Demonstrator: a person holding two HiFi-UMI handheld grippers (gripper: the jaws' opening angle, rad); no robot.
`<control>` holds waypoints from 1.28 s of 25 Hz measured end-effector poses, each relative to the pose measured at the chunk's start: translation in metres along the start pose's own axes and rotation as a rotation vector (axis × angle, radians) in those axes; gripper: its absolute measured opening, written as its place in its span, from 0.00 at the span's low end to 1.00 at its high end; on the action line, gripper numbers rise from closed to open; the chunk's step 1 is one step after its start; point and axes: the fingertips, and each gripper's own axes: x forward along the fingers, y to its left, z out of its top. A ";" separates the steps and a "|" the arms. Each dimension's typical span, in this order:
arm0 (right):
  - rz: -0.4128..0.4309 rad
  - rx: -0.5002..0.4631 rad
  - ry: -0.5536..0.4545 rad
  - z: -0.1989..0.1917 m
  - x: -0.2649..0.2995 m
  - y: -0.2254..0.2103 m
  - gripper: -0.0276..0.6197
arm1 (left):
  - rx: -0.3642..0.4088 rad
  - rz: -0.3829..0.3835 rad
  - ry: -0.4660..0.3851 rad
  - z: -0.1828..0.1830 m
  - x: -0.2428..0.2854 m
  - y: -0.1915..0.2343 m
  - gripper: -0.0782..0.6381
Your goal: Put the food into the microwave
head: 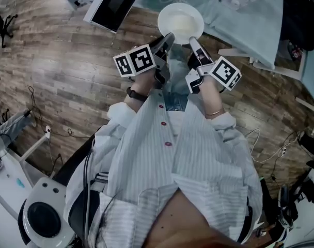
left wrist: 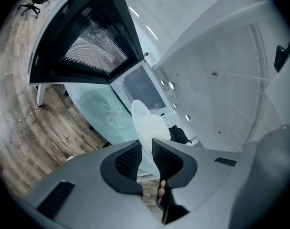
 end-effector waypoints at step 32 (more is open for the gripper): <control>-0.043 0.033 0.045 0.207 0.173 -0.051 0.13 | -0.007 0.047 0.027 0.157 0.223 0.027 0.20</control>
